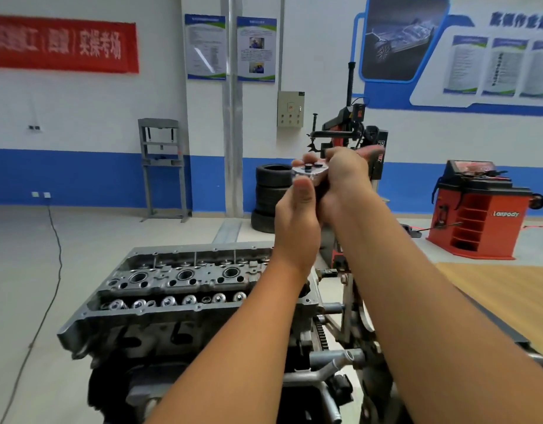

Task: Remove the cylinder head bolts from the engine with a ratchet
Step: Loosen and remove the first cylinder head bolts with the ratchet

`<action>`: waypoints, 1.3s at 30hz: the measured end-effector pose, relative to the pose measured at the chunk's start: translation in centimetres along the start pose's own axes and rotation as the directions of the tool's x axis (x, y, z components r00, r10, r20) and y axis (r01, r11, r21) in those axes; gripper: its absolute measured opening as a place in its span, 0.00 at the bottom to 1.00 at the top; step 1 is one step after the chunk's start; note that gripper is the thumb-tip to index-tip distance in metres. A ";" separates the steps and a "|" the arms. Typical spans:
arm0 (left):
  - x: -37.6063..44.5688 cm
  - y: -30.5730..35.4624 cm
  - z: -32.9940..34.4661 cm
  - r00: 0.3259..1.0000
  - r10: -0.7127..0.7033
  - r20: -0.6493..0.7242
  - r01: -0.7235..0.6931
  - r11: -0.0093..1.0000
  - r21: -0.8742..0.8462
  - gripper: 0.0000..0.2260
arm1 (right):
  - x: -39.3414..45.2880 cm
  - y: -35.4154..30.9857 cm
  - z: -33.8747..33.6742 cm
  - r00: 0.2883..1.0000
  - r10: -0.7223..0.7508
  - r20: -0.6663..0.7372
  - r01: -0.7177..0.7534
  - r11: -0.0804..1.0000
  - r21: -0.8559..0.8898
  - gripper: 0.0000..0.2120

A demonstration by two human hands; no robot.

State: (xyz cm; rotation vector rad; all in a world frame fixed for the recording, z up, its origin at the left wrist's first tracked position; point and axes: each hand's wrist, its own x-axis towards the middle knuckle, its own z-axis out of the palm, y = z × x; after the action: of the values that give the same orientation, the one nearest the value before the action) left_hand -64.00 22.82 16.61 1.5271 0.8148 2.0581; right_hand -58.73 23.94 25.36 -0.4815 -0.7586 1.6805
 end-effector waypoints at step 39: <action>-3.6 -2.6 -2.2 0.999 0.024 0.033 -0.033 0.955 0.293 0.12 | -3.0 4.2 -6.1 0.799 -0.470 0.375 0.555 0.817 -0.160 0.18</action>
State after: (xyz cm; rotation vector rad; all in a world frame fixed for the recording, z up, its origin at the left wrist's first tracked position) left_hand -65.10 21.89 11.88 1.7270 1.1356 1.9979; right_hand -56.82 21.94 17.91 -0.1481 -1.2418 1.1483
